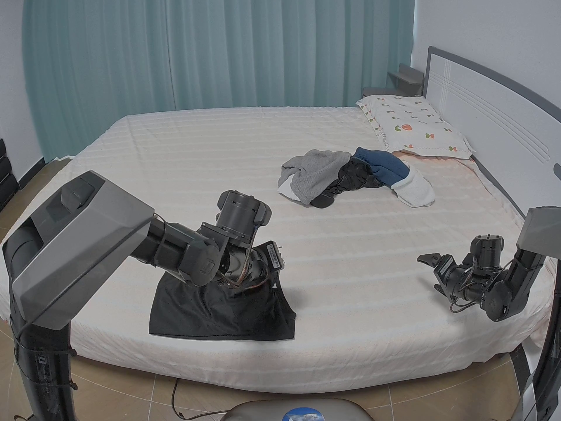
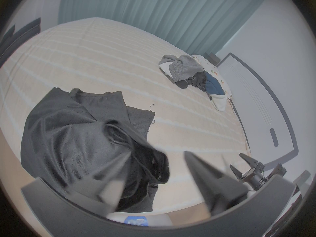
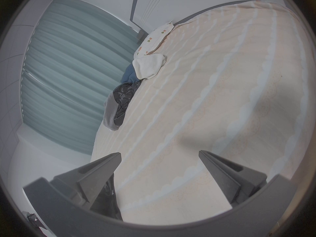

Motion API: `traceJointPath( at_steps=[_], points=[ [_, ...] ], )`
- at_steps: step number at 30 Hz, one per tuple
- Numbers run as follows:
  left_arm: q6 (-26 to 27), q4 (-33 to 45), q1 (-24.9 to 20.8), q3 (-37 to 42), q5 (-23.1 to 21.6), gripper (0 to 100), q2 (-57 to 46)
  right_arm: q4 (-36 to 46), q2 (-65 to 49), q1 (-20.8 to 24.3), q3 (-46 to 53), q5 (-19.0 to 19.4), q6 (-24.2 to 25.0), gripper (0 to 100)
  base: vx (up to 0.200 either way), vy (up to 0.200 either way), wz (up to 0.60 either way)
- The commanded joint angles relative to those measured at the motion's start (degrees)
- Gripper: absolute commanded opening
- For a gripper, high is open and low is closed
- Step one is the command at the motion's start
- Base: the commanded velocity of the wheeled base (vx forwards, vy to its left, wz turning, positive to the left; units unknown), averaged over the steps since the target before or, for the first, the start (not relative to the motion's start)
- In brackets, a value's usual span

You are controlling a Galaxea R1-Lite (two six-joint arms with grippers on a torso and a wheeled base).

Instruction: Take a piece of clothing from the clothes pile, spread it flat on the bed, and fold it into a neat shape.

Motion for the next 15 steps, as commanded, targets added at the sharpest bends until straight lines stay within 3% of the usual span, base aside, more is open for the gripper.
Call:
traceJointPath(
  at_steps=[1,7,15],
  points=[
    [-1.30,0.01,-0.14,-0.23,-0.01,100,-0.09,-0.02,0.17,0.04,0.09,0.03,-0.04,100,0.000,0.000,0.00],
    [-4.46,0.71,0.12,1.08,1.31,100,-3.43,-0.02,0.26,0.39,0.26,0.03,-0.04,100,0.000,0.000,0.00],
    [-5.34,-0.69,4.69,13.30,1.05,100,-11.34,-0.02,0.26,1.01,0.79,0.03,-0.13,100,0.000,0.000,0.00]
  ],
)
